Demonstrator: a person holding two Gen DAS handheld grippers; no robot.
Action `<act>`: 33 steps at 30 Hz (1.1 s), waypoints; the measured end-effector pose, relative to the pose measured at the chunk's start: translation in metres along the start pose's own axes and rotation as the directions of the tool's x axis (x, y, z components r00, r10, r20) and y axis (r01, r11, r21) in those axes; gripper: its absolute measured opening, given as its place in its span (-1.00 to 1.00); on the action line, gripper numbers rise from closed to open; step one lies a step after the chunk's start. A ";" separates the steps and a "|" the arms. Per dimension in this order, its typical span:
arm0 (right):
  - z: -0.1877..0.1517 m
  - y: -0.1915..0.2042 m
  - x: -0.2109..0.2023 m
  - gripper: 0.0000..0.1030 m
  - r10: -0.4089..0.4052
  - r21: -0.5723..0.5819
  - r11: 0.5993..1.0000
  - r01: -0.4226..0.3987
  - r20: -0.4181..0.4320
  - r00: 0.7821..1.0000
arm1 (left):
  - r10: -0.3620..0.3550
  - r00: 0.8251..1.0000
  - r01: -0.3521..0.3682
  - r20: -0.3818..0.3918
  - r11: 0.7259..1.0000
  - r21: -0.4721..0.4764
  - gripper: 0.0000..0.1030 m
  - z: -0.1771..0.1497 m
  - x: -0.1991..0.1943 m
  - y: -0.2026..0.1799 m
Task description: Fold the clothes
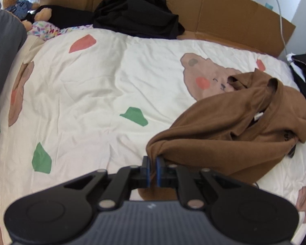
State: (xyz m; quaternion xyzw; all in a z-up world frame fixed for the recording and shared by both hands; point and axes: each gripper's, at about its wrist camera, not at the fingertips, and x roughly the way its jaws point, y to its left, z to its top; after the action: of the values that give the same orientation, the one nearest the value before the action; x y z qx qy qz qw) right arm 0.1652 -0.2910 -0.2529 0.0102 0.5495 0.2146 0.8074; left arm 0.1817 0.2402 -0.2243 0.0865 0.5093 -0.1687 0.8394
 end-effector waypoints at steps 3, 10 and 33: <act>-0.003 -0.001 0.000 -0.15 -0.001 0.015 1.000 0.000 0.029 1.000 | -0.018 0.999 0.018 0.040 1.000 -0.014 -0.87 0.000 -0.002 0.000; -0.004 0.026 -0.003 -0.15 0.092 -0.041 0.995 -0.089 0.076 0.993 | -0.017 0.999 0.020 0.047 0.998 -0.061 -0.86 -0.004 0.002 -0.003; -0.036 0.078 0.023 -0.88 0.224 -0.141 0.964 -0.225 -0.020 0.974 | -0.048 0.998 0.048 0.027 0.999 -0.006 -0.85 -0.008 0.013 -0.039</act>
State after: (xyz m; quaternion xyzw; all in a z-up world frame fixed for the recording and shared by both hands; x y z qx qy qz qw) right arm 0.1140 -0.2201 -0.2676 0.0142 0.5296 0.3434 0.7755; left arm 0.1659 0.2036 -0.2386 0.0691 0.5005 -0.1884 0.8422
